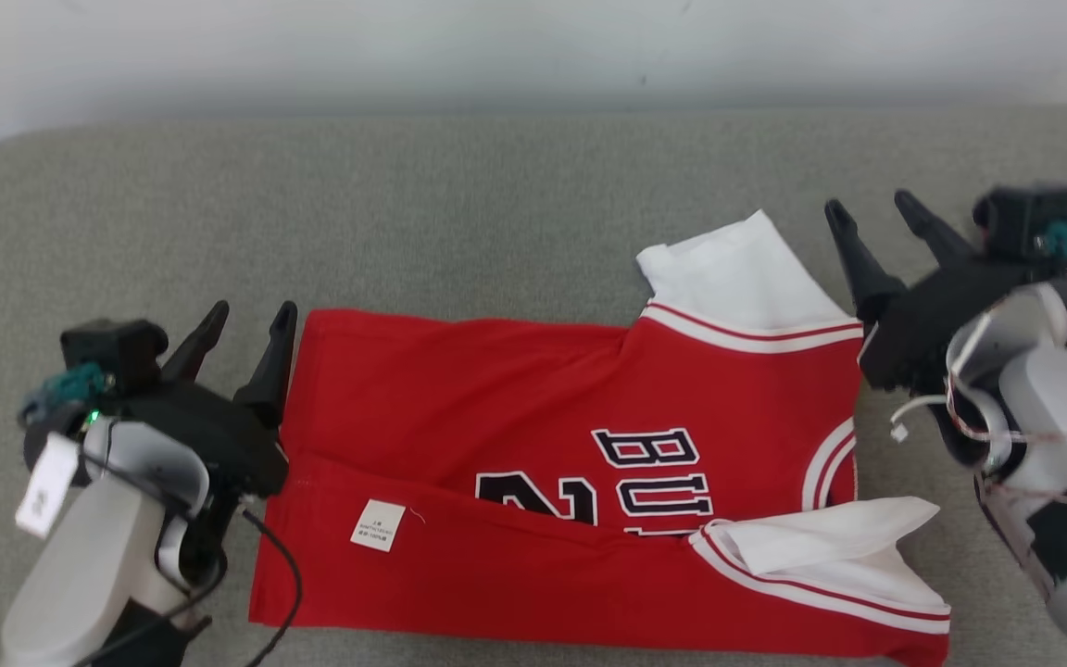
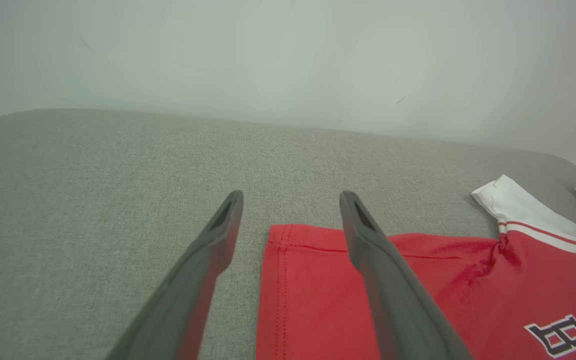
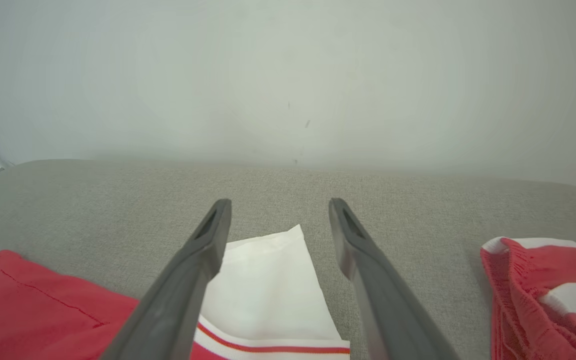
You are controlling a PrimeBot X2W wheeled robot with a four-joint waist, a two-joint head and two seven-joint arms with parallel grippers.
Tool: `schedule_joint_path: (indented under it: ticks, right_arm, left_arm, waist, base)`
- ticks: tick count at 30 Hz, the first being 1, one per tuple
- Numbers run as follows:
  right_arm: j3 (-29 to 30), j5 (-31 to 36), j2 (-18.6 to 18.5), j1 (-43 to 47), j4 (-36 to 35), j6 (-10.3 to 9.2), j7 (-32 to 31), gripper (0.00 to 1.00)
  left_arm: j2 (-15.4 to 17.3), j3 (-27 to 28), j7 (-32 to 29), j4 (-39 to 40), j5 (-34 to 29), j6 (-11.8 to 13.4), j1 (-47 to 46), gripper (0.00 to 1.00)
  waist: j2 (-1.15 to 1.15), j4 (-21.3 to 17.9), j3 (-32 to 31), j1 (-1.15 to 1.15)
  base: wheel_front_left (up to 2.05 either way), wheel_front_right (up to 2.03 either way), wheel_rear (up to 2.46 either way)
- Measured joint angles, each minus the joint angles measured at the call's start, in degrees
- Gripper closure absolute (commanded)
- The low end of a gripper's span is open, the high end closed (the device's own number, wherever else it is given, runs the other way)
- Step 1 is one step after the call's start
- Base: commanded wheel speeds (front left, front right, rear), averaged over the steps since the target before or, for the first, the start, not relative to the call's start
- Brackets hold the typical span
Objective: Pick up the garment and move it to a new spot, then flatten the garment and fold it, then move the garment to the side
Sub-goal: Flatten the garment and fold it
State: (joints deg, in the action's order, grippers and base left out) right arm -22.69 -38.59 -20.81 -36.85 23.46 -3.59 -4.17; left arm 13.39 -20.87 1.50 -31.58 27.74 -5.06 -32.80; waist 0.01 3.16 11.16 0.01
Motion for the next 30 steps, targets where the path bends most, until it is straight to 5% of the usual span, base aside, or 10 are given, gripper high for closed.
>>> schedule_joint_path:
  ticks: [15,28,29,30]
  right_arm:
    - [-3.7,3.5,2.4,-16.8,16.0,0.65,-7.1,0.0]
    - [-5.3,4.9,5.0,-23.1,27.2,1.66,-7.7,0.0]
    - [-5.6,4.9,5.6,-23.8,27.8,1.69,-7.7,0.0]
    - [-5.7,4.9,6.2,-24.3,28.3,1.93,-7.7,0.91]
  left_arm:
    - [-2.4,-1.1,-6.6,-11.7,3.6,-2.0,-12.1,0.0]
    - [-5.0,-7.6,-7.0,-13.8,5.9,-2.4,-18.0,0.0]
    - [-4.8,-7.9,-7.1,-13.7,6.6,-2.5,-18.2,0.27]
    - [-4.8,-8.1,-7.2,-13.7,7.6,-2.5,-18.2,0.94]
  waist:
    - [0.0,1.9,10.3,0.01]
    - [-0.01,4.7,16.0,-0.01]
    - [-0.01,4.7,16.2,-0.02]
    - [-0.01,4.8,16.5,-0.02]
  base:
    - [0.0,0.0,0.0]
    - [0.0,0.0,0.0]
    - [0.0,0.0,0.0]
    - [0.0,0.0,0.0]
